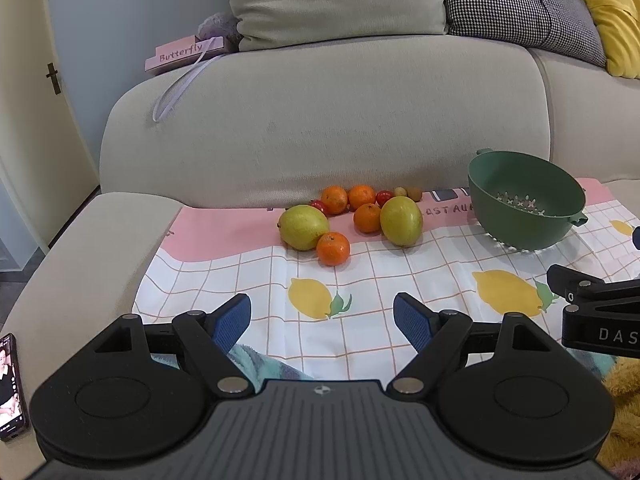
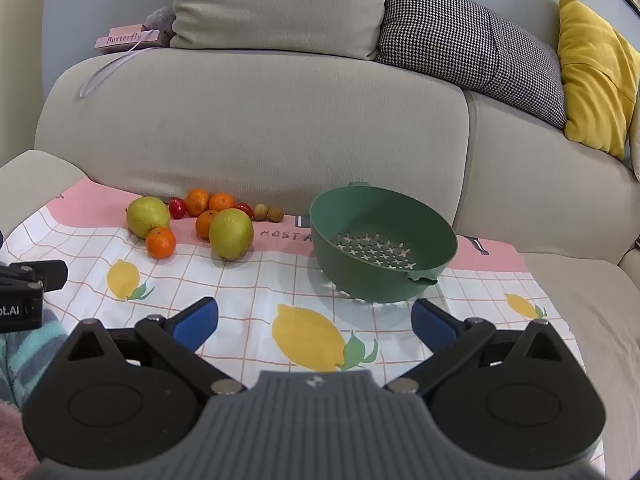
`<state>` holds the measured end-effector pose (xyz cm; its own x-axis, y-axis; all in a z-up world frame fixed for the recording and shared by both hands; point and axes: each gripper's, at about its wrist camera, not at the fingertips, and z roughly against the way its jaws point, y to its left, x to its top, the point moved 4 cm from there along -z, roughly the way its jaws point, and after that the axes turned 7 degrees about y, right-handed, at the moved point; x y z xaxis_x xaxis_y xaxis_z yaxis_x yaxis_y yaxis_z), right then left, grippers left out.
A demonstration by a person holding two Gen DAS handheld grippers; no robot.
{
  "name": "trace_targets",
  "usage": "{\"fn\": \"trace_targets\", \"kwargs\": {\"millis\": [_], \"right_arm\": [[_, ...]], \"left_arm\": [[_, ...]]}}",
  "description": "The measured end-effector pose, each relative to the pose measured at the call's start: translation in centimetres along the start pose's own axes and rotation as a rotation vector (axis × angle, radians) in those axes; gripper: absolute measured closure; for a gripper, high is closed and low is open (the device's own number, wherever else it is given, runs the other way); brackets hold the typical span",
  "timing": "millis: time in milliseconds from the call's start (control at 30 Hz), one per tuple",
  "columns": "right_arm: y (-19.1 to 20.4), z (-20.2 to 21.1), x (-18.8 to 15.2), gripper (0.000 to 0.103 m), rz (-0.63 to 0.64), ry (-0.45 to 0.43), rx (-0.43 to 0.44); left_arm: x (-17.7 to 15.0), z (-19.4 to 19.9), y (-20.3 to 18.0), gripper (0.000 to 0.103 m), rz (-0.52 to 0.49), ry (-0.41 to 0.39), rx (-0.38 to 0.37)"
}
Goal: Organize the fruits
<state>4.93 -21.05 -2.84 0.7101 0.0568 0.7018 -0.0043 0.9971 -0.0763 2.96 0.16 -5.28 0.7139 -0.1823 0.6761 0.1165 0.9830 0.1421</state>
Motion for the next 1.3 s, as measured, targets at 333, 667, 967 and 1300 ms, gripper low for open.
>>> {"fn": "trace_targets", "kwargs": {"millis": [333, 667, 967, 1300], "right_arm": [[-0.15, -0.12, 0.31, 0.004, -0.002, 0.01, -0.003], [-0.14, -0.01, 0.34, 0.004, 0.003, 0.005, -0.005], [-0.15, -0.06, 0.35, 0.004, 0.003, 0.005, -0.005], [-0.37, -0.04, 0.31, 0.004, 0.001, 0.007, -0.005]], "left_arm": [[-0.03, 0.09, -0.12, 0.008, -0.004, 0.003, 0.0], [0.0, 0.24, 0.03, 0.008, -0.005, 0.007, 0.0], [0.35, 0.28, 0.44, 0.008, 0.001, 0.019, 0.003], [0.56, 0.33, 0.38, 0.008, 0.002, 0.024, 0.004]]}}
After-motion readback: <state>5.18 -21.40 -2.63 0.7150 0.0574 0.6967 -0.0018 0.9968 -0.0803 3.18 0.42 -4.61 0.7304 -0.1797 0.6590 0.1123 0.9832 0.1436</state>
